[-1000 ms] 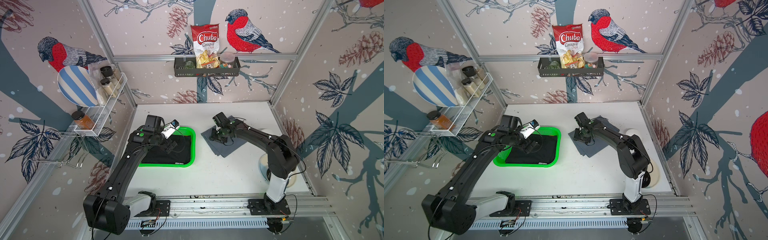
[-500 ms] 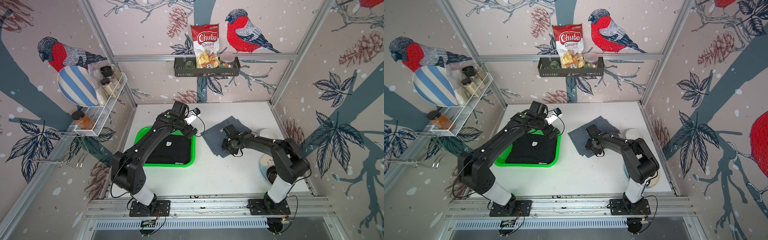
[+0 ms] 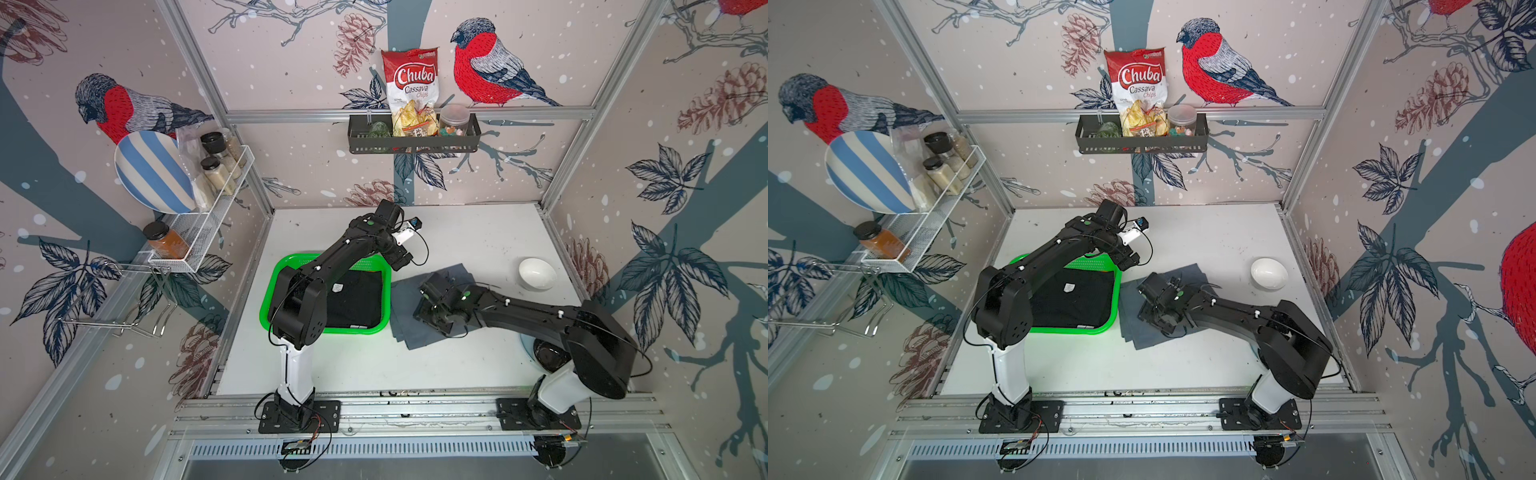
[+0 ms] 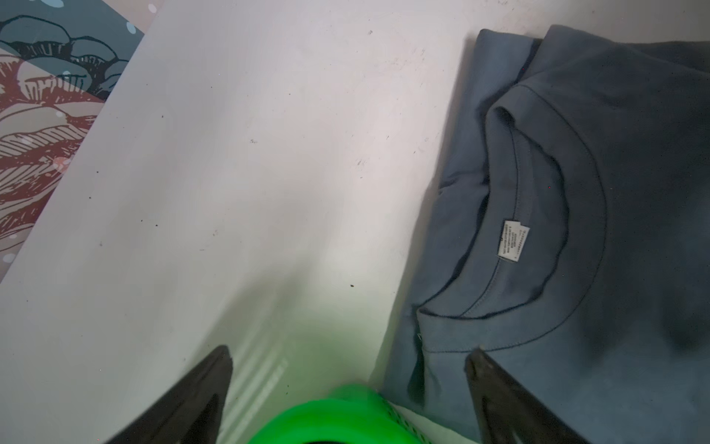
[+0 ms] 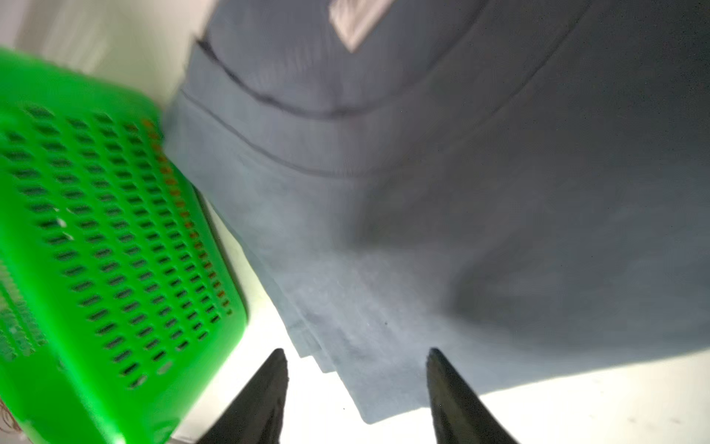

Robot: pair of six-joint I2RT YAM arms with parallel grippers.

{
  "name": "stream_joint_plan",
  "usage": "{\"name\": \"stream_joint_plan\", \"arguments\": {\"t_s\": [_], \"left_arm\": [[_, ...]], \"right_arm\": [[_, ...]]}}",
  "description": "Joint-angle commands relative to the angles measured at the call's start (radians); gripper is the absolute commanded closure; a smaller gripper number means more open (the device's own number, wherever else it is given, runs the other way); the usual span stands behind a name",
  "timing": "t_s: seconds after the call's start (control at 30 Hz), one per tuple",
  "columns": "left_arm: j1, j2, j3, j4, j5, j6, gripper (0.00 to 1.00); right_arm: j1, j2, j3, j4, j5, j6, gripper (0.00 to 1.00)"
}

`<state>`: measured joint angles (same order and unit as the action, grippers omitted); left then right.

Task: Put the folded t-shirts into the basket
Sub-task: Move the bin to the center of the board, then pick up the T-shirt from the center of the board.

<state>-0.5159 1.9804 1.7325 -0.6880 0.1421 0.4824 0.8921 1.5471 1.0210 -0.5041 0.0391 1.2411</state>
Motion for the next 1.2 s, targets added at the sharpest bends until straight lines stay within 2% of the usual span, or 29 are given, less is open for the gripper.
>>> {"name": "stream_joint_plan", "arguments": {"t_s": [0.0, 0.03, 0.07, 0.13, 0.2, 0.3, 0.37, 0.5, 0.73, 1.03, 1.17], "left_arm": [[-0.002, 0.015, 0.014, -0.030, 0.022, 0.041, 0.06], [-0.003, 0.014, 0.013, -0.031, 0.031, 0.046, 0.06], [-0.003, 0.014, 0.010, -0.036, 0.043, 0.055, 0.06], [-0.004, 0.011, 0.004, -0.045, 0.064, 0.073, 0.06], [-0.004, 0.008, 0.001, -0.057, 0.075, 0.089, 0.06], [-0.004, -0.003, -0.016, -0.053, 0.083, 0.113, 0.06], [-0.004, -0.011, -0.030, -0.051, 0.077, 0.129, 0.06], [-0.004, -0.020, -0.060, -0.050, 0.062, 0.170, 0.05], [-0.006, 0.027, -0.051, -0.153, 0.106, 0.293, 0.05], [-0.007, 0.118, 0.008, -0.182, 0.030, 0.320, 0.06], [-0.007, 0.163, 0.050, -0.232, 0.039, 0.337, 0.08]], "right_arm": [[-0.094, -0.055, 0.067, -0.324, 0.239, -0.118, 0.17], [-0.129, -0.069, 0.091, -0.374, 0.297, -0.136, 0.03], [-0.168, -0.079, 0.116, -0.402, 0.327, -0.154, 0.00], [-0.249, -0.082, 0.158, -0.408, 0.357, -0.228, 0.00], [-0.340, -0.048, 0.232, -0.465, 0.367, -0.228, 0.00], [-0.486, 0.015, 0.313, -0.558, 0.277, -0.195, 0.00], [-0.531, 0.016, 0.302, -0.486, 0.206, -0.192, 0.00], [-0.532, 0.109, 0.411, -0.520, 0.200, -0.072, 0.00], [-0.497, 0.414, 0.690, -0.699, 0.179, 0.142, 0.00], [-0.470, 0.733, 1.002, -0.772, 0.102, 0.194, 0.00], [-0.466, 0.827, 1.055, -0.781, 0.013, 0.203, 0.01]]}}
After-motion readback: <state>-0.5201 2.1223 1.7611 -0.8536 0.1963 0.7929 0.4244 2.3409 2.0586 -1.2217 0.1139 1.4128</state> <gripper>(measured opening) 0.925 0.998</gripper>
